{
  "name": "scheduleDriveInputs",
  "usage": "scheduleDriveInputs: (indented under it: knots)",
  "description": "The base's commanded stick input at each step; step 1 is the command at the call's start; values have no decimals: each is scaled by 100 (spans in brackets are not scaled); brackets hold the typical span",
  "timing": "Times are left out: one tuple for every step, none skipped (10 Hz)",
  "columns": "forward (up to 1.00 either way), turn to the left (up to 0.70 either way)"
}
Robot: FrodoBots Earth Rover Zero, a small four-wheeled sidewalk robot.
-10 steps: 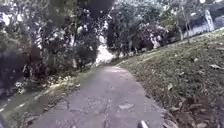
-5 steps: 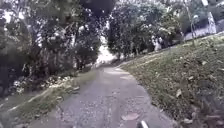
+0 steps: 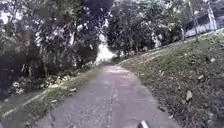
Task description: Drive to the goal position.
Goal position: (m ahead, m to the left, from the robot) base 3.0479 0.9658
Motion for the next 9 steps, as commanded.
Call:
scheduleDriveInputs:
  knots:
    - [50,0]
    - [50,0]
    - [50,0]
    - [50,0]
    - [50,0]
    - [50,0]
    - [50,0]
    - [50,0]
    - [50,0]
